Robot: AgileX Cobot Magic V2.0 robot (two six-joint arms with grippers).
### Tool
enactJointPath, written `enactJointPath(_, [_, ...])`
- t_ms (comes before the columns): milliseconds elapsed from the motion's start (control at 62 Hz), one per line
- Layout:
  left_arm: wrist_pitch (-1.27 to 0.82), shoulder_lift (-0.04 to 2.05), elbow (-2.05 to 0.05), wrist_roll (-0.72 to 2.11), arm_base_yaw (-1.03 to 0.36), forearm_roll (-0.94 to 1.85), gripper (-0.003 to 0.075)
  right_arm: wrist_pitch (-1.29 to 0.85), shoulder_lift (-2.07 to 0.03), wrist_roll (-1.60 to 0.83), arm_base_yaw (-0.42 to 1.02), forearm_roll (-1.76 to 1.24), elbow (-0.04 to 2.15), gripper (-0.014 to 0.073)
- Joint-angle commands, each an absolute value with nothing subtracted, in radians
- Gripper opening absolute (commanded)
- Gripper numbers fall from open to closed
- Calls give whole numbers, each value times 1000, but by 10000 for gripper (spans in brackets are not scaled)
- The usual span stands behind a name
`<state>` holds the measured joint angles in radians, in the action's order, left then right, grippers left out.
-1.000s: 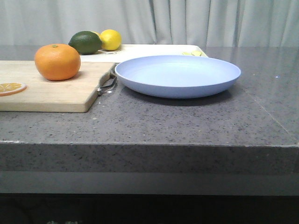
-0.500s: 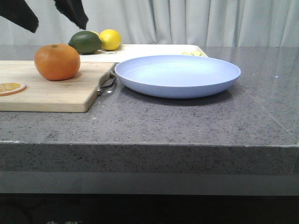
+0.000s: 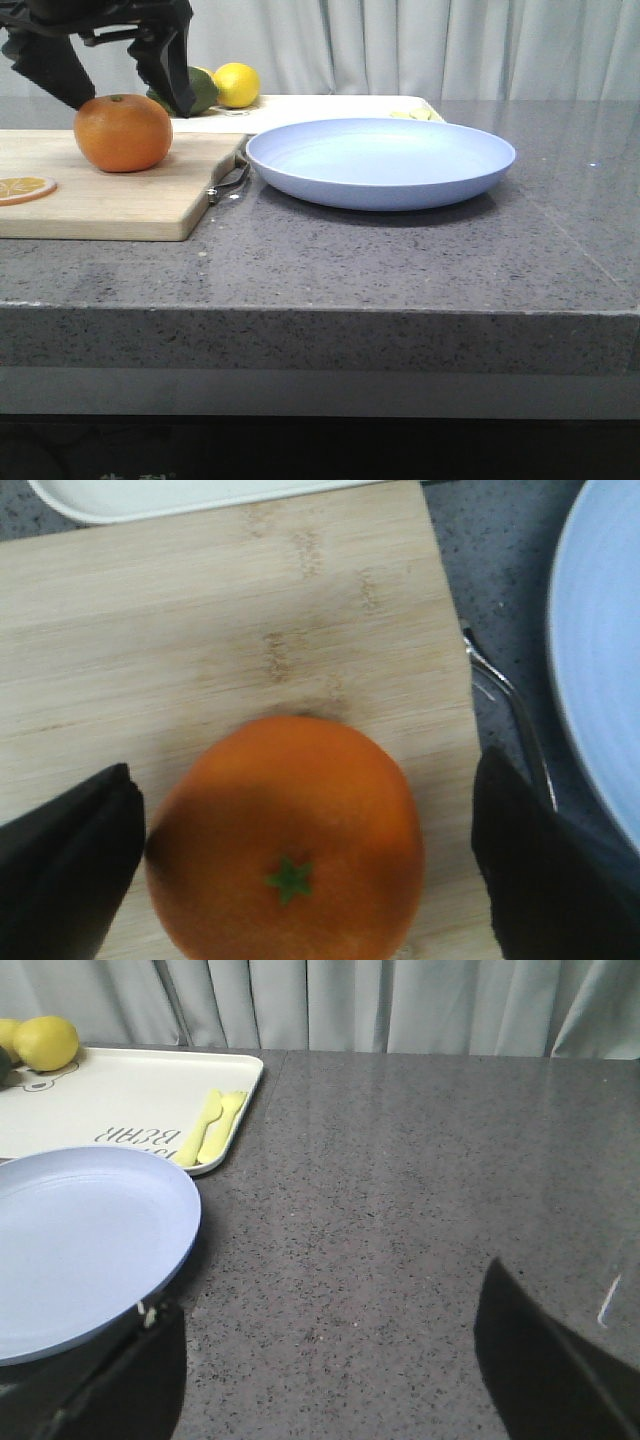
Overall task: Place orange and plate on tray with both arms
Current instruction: 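Lower the left gripper over the orange on the cutting board, then close the left gripper on the orange and lift it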
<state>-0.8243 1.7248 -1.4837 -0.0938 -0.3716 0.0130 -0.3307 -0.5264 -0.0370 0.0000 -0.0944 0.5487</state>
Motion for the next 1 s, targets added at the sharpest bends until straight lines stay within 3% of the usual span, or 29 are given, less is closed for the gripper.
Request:
enactJointPath(0, [-793,1696,-1518,-133,-375,-16,629,-250,-534,-45,1,-96,584,601])
enactJointPath(403, [-798,1723,-1518,-136,-375,-16,618,-250,-534,-45,1,-96,584,601])
enactJointPath(484, [-800,1723,-1518,-136,-375,-16,571,-250,-534,-45,1,-96,584,601])
enactJointPath(742, [-800,1723,-1520,-136,-375,-16,277,-250,-534,-45,1,-96,584,601])
enactJointPath(984, [-868,1721,-1643,-136,-397,0,244,-251,-534,-45,1,-96,584,600])
